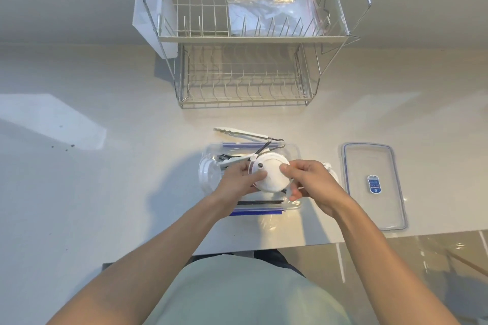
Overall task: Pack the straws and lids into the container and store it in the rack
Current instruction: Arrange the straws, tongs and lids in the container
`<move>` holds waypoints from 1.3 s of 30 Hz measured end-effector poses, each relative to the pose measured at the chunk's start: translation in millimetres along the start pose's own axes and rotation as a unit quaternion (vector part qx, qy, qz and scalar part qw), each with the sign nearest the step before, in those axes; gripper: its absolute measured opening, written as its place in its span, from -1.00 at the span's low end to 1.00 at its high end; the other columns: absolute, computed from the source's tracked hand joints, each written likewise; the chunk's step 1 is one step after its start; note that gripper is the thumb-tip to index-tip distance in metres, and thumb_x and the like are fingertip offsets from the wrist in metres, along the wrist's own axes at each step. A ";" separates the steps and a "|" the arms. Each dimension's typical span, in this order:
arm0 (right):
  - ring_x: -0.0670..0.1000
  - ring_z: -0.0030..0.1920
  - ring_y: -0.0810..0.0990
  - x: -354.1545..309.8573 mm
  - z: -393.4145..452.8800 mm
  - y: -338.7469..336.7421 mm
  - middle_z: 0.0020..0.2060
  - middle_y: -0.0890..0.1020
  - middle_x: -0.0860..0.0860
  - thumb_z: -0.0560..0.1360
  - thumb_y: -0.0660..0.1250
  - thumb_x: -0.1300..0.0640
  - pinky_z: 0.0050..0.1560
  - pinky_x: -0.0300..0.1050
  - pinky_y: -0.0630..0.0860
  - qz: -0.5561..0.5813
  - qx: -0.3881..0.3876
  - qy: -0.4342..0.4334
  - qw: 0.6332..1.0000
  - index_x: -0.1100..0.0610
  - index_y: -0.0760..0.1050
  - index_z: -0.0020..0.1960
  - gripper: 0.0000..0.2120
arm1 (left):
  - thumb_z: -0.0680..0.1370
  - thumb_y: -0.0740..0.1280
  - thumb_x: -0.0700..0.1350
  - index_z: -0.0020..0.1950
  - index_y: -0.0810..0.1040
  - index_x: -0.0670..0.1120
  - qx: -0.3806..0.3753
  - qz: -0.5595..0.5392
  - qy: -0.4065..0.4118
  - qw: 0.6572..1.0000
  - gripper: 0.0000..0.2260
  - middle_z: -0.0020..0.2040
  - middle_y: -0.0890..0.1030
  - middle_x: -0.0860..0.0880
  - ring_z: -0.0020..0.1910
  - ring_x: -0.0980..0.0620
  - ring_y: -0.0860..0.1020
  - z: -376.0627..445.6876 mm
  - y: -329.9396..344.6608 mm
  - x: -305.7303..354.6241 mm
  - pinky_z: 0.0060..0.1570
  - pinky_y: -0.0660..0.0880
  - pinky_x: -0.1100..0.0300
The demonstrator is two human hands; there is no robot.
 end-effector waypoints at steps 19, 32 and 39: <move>0.09 0.07 0.60 -13.7 70.9 149.6 0.15 0.46 0.01 0.48 0.43 -0.01 0.11 0.11 0.58 -0.458 -0.114 -0.163 0.867 -0.11 0.46 0.18 -0.70 | 0.58 0.36 -0.21 0.13 0.64 -0.07 0.270 -0.176 0.066 0.945 -0.84 0.00 0.64 -0.01 -0.02 -0.03 0.56 -77.3 -161.4 -19.4 -0.11 0.57 0.09; -0.03 -0.37 0.61 -5.5 65.8 138.3 0.18 0.55 -0.06 0.45 0.55 0.00 -0.37 -0.13 0.55 -0.338 -0.180 -0.122 0.916 0.00 0.46 0.18 -0.60 | 0.60 0.37 -0.15 0.31 0.60 -0.02 0.209 -0.168 0.044 0.962 -0.72 0.12 0.67 -0.07 0.08 -0.06 0.59 -63.1 -148.9 -22.6 0.12 0.60 -0.11; -0.03 -0.28 0.55 -15.1 60.5 132.0 -0.08 0.61 0.13 0.44 0.58 0.03 -0.39 -0.18 0.50 -0.250 -0.157 -0.113 0.949 0.17 0.53 0.11 -0.63 | 0.61 0.38 -0.12 0.24 0.63 -0.04 0.180 -0.124 0.056 0.974 -0.79 0.14 0.70 -0.12 0.04 -0.04 0.62 -56.8 -133.8 -5.3 0.11 0.62 -0.07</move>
Point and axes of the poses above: each hand's wrist, its own z-axis towards the middle knuckle, its own y-axis out of the palm, x = y × z, the point moved 5 cm from there along z, towards the middle knuckle
